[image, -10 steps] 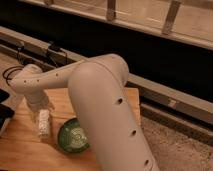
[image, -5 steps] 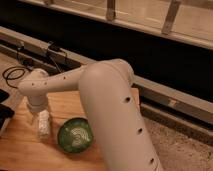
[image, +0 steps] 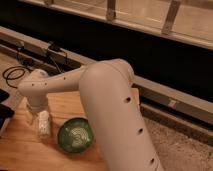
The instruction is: Place the bottle in the ceramic bowl
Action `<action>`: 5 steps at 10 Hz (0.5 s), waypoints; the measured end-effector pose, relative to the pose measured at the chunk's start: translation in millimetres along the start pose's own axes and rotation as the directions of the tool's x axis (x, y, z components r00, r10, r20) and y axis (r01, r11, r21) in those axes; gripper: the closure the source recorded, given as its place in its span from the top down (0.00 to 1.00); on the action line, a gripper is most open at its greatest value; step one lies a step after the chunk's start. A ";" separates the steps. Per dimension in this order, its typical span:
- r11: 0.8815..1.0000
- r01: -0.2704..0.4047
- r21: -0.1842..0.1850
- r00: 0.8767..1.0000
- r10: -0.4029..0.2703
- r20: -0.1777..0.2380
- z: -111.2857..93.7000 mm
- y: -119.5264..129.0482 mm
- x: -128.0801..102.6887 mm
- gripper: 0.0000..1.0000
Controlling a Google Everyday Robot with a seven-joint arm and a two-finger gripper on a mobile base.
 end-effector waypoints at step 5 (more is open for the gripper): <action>0.999 -0.047 -0.007 0.998 0.047 -0.038 13.6 -4.0 11.0 0.65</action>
